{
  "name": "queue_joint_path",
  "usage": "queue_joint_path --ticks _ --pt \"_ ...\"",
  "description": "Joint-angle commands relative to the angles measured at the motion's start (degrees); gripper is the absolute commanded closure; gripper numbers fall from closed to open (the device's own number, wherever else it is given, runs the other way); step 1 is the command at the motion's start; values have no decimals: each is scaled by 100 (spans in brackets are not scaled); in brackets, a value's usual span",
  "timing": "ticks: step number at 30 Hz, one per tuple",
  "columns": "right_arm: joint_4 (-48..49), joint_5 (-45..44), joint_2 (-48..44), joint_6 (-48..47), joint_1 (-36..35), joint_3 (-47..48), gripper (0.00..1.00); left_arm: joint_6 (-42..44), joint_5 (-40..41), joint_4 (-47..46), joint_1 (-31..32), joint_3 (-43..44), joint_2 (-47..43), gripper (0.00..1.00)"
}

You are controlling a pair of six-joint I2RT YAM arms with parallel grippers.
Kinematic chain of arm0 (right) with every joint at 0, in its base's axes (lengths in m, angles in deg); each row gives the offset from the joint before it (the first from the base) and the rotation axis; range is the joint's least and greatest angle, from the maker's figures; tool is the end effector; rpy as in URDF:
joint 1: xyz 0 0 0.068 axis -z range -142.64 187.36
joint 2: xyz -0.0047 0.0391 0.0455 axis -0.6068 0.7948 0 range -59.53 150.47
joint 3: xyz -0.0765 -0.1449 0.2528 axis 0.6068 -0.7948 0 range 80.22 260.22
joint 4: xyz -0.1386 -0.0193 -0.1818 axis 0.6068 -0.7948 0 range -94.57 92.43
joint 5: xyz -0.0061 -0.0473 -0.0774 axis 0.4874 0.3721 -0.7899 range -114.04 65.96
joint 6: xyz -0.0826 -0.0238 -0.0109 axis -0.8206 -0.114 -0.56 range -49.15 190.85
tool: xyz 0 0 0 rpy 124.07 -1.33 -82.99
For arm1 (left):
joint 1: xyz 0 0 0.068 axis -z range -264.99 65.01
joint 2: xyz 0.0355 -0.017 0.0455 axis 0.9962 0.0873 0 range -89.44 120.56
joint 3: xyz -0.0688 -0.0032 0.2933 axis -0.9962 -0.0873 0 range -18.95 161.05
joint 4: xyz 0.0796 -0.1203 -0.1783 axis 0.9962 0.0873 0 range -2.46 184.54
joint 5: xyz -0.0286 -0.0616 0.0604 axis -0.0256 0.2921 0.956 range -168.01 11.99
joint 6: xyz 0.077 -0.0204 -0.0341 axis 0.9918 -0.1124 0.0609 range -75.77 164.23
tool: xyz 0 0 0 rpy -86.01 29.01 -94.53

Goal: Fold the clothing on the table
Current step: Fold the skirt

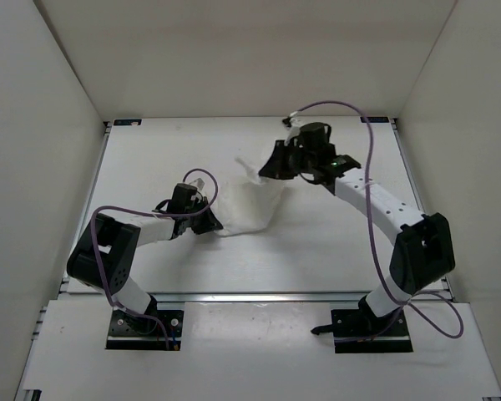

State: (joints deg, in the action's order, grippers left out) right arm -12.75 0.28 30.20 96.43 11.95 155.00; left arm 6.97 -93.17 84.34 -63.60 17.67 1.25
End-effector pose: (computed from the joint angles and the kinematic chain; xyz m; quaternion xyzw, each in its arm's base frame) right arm 0.3133 0.1838 0.3384 -0.1038 0.8473 0.3747 0.3617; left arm 0.2618 -0.1240 0.1568 -0.0852 0.9312 -0.2709 0.2285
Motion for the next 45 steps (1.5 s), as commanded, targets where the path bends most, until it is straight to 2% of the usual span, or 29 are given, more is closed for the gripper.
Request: queue_joint_path --ticks 1,8,15,16,17,18,20,22,27,30,32,33,34,35,36,42,45 --pt "382 108 421 174 -560 -16 100 -45 250 -84 -12 -172 62 100" --pt "876 284 1458 482 -1299 80 100 -63 197 -163 -108 -270 -61 100" --pt "781 775 2398 509 -1555 544 100 -168 136 -260 -126 -401 -254 100" --pt "719 933 2513 492 -1564 624 98 -185 92 -225 -143 -427 -245 94" --pt "631 996 2514 439 -1572 764 89 -203 48 -277 -152 -471 -298 80" --pt "630 1031 2453 369 -1599 740 77 -229 -4 -269 -187 -463 -333 76" --pt "700 900 2138 264 -1677 687 62 -247 -66 -242 -249 -516 -552 66" --pt "727 803 1655 158 -1660 565 55 -317 -128 -50 -310 -551 -762 55" --pt "981 785 740 306 -1389 187 46 -344 -224 320 -477 -708 -1571 43" --pt "1280 970 344 464 -1090 -182 44 -379 -198 758 -627 -902 -2361 43" --pt "1491 1267 361 544 -932 -359 50 -396 -181 1014 -723 -1007 -2826 42" --pt "1857 1477 456 640 -748 -525 69 -423 -67 1171 -758 -1060 -3160 43" --pt "2035 1706 527 719 -746 -631 76 -449 -23 1338 -802 -1095 -3520 42" --pt "2254 1821 728 929 -651 -684 92 -467 73 1522 -794 -1078 -3698 42" --pt "2430 2031 1017 1027 -623 -667 99 -502 127 1629 -837 -1061 -4021 43" --pt "3099 2691 2590 1229 -860 -9 100 -520 224 2244 -935 -894 -4929 43" --pt "2663 2300 3250 1326 -1010 351 100 -511 189 2411 -952 -903 -5096 43"
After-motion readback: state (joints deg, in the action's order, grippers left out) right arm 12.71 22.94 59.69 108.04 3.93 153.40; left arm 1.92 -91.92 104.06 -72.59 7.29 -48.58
